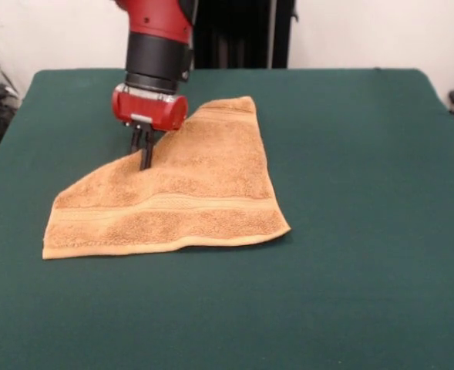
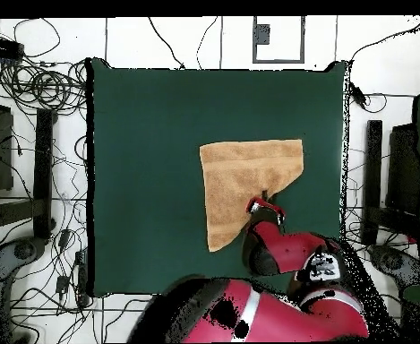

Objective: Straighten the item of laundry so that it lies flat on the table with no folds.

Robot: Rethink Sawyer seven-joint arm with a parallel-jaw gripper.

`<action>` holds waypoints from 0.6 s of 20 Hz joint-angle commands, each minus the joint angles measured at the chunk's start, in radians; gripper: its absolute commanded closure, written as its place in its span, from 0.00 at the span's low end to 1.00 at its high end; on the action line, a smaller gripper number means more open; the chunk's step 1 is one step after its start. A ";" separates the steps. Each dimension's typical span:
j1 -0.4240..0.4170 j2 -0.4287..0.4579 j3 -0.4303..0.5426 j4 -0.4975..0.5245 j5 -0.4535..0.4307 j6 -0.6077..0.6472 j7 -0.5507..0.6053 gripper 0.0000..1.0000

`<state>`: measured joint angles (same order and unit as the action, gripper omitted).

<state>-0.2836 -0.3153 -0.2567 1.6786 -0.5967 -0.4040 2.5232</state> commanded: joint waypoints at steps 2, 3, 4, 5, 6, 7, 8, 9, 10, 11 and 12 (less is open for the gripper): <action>-0.308 0.226 0.346 0.166 0.194 0.508 0.166 1.00; -0.318 0.225 0.354 0.174 0.231 0.556 0.157 1.00; -0.314 0.219 0.351 0.181 0.285 0.630 0.155 1.00; -0.305 0.215 0.343 0.185 0.315 0.652 0.145 1.00; -0.295 0.207 0.335 0.192 0.347 0.694 0.139 1.00; -0.275 0.198 0.318 0.195 0.368 0.707 0.125 1.00; -0.256 0.189 0.302 0.198 0.388 0.721 0.112 1.00; -0.241 0.183 0.290 0.202 0.407 0.729 0.098 1.00; -0.206 0.172 0.261 0.203 0.430 0.746 0.094 1.00; -0.185 0.165 0.245 0.202 0.447 0.751 0.094 1.00; -0.147 0.156 0.215 0.203 0.473 0.759 0.104 1.00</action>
<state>-0.4942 -0.4102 -0.0285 1.8032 -0.2963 -0.2202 2.5230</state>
